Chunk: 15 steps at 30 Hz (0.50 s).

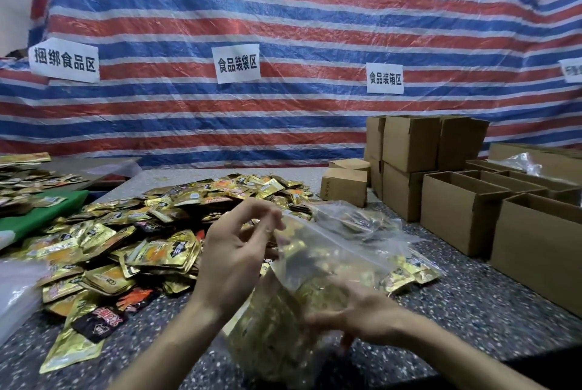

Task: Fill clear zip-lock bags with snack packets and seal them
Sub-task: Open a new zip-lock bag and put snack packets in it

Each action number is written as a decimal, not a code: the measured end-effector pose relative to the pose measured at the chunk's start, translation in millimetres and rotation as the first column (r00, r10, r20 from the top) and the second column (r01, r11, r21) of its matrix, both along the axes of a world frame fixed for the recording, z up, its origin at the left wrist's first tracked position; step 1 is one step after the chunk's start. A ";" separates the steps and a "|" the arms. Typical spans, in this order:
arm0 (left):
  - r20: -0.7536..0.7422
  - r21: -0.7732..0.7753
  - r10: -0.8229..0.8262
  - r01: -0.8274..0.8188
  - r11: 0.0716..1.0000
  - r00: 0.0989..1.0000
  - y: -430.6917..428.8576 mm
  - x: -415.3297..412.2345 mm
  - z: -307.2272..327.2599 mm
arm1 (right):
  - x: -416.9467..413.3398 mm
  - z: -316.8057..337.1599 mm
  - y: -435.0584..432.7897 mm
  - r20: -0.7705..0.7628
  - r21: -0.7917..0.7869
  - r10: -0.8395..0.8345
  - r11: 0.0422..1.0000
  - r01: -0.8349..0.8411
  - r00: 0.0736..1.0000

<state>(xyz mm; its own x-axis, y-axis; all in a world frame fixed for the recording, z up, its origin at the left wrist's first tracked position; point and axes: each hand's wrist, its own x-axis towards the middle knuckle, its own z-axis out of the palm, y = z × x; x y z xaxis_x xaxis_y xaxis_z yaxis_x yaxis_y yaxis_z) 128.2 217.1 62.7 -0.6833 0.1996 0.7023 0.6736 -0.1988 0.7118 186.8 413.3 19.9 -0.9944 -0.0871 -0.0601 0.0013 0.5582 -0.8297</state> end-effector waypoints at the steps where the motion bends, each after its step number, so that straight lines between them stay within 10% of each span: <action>1: -0.013 0.015 0.006 -0.006 1.000 1.000 0.6 -0.4 -0.1 | 0.6 2.6 1.1 -0.022 0.002 -0.011 1.000 0.011 1.000; 9: -0.183 0.107 0.159 -0.141 0.984 0.970 6.7 -13.2 -6.4 | -15.1 58.1 38.8 -0.235 -0.028 -0.156 0.988 0.154 0.959; 15: -0.114 0.001 0.130 -0.131 0.991 0.985 24.3 -27.5 -24.5 | -58.3 115.7 83.6 -0.586 -0.145 -0.421 0.895 0.421 0.693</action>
<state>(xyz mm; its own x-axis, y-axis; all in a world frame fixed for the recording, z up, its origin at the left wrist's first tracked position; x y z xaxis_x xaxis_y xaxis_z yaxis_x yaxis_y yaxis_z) 100.7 241.5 38.2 -0.6194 0.1185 0.7760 0.7702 -0.0996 0.6300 128.5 496.8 135.6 -0.7606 0.3494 0.5472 -0.2496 0.6207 -0.7433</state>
